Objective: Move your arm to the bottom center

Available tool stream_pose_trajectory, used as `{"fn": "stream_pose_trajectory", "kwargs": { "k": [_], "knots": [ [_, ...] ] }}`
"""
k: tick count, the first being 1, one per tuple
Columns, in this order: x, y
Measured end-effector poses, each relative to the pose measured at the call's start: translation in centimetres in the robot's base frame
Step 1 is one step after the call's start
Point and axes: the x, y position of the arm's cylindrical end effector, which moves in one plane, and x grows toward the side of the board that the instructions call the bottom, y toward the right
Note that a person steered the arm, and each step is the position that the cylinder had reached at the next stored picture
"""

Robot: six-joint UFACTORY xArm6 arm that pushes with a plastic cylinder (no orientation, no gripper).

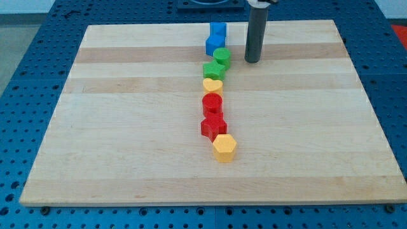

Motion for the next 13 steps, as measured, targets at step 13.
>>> {"fn": "stream_pose_trajectory", "kwargs": {
  "k": [13],
  "knots": [
    [28.5,1.4]
  ]
}}
